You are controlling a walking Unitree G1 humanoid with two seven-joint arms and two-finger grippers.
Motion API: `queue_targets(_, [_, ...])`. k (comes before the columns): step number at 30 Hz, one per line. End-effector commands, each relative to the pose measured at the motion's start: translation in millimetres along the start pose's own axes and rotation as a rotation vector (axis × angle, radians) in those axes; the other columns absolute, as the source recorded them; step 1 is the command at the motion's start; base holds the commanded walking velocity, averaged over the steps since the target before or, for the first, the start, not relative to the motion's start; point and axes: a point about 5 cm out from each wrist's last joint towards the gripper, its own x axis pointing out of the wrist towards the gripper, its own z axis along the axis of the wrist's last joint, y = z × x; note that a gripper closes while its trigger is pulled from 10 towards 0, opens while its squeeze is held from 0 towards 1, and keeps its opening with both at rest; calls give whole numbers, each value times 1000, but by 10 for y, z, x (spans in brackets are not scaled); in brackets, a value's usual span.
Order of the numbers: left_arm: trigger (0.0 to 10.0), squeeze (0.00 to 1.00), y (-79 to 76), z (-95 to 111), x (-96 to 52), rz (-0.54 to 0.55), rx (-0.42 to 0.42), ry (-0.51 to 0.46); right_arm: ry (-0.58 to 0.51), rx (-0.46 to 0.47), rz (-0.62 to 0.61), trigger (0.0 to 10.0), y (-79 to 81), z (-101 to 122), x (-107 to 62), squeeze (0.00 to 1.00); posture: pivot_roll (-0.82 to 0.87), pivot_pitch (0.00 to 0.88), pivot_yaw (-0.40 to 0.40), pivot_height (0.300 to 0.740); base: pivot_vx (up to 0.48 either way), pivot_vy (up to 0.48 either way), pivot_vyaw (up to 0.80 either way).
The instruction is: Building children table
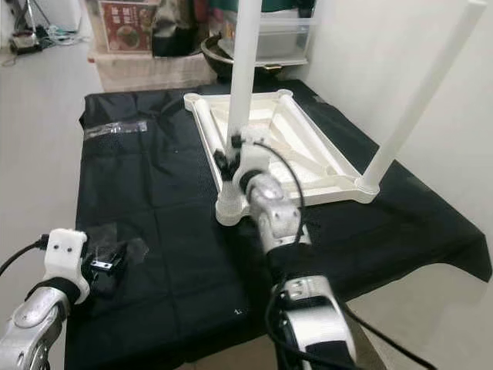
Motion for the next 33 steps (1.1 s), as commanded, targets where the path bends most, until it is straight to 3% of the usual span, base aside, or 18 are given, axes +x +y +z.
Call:
queue_targets(1, [10000, 0, 4, -52, -3, -2, 0, 20, -30, 9, 34, 10000, -47, 49, -25, 0, 21, 0, -67, 740, 0, 0, 0])
queue_targets(6, [10000, 0, -33, -69, 10, -11, -5, 22, 35, -128, 165, 10000, -202, -14, -46, 0, 12, 0, -69, 740, 0, 0, 0])
queue_targets(9, [10000, 0, -58, -67, 25, -17, -7, 20, 78, -197, 369, 10000, -197, -63, -38, 0, 18, 0, -73, 740, 0, 0, 0])
queue_targets(14, [10000, 0, -47, -69, 44, -18, -4, 21, 86, -257, 438, 10000, -218, -42, 29, 0, 32, 0, -79, 740, 0, 0, 0])
queue_targets(18, [10000, 0, -37, -43, 72, -18, 0, 13, 79, -281, 390, 10000, -241, 35, 146, 0, 48, 0, -89, 740, 0, 0, 0])
queue_targets(25, [10000, 0, -18, -61, 49, -7, 1, 15, 97, -297, 379, 10000, -237, 3, 181, 0, 67, 0, -99, 740, 0, 0, 0])
queue_targets(26, [10000, 0, -16, -68, 38, -6, 1, 17, 106, -298, 401, 7686, -231, -19, 176, 0, 76, 0, -103, 740, 0, 0, 0])
queue_targets(27, [10000, 0, -14, -73, 30, -5, 2, 19, 113, -306, 428, 0, -224, -40, 167, 0, 81, 0, -104, 740, 0, 0, 0])
queue_targets(33, [10000, 0, -9, -78, 20, -3, 4, 22, 127, -294, 476, 0, -215, -67, 155, 0, 83, 0, -105, 740, 0, 0, 0])
